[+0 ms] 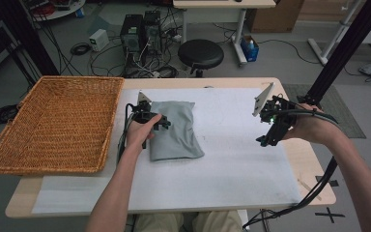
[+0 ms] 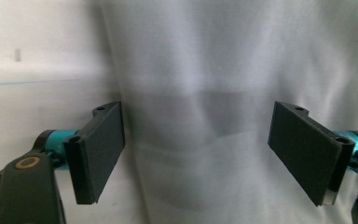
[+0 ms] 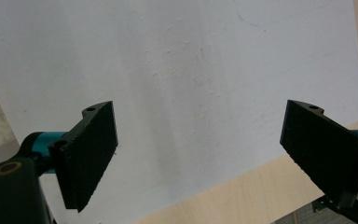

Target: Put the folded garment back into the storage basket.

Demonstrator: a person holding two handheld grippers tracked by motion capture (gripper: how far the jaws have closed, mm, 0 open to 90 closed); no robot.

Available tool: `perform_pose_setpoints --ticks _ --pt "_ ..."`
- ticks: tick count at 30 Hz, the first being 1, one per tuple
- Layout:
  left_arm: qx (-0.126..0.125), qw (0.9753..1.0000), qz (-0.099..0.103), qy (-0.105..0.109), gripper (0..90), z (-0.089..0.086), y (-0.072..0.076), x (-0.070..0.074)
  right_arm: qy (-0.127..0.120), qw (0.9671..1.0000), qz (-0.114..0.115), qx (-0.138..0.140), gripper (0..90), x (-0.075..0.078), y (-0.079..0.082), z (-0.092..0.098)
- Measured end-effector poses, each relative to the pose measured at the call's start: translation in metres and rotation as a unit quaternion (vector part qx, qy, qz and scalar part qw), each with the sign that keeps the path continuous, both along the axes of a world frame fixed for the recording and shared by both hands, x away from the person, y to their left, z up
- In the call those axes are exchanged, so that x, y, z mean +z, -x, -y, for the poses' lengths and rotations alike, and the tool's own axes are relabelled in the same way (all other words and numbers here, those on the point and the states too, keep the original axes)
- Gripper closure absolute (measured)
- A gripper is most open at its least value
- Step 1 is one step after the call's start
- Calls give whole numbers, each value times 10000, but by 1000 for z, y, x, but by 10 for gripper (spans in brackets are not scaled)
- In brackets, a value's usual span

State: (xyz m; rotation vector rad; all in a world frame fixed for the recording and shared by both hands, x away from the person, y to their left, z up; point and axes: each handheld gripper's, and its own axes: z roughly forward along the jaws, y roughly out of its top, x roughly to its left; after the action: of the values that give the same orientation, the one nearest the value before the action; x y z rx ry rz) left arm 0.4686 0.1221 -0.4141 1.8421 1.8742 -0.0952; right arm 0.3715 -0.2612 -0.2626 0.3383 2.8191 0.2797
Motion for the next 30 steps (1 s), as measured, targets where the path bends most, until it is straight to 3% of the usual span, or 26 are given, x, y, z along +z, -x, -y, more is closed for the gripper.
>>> perform_pose_setpoints --ticks 2,5,9,21,23,30 --pt "-31 10000 -83 -41 187 4 -2 -2 -2 10000 -2 -6 109 1 1 0" --pt "-36 9995 -159 -273 185 10 -4 -1 2 10000 29 9 109 0 1 -1" --pt "72 9985 -312 -454 180 17 -9 0 10 10000 32 15 110 0 2 0" --pt "103 9974 -516 -500 149 23 -14 0 -13 9999 128 32 110 1 5 0" --pt "77 9977 -533 -413 151 26 -14 2 -16 9999 124 24 110 2 6 0" --pt "10 9967 -550 -602 149 39 -15 3 -48 9998 195 -4 110 3 8 3"
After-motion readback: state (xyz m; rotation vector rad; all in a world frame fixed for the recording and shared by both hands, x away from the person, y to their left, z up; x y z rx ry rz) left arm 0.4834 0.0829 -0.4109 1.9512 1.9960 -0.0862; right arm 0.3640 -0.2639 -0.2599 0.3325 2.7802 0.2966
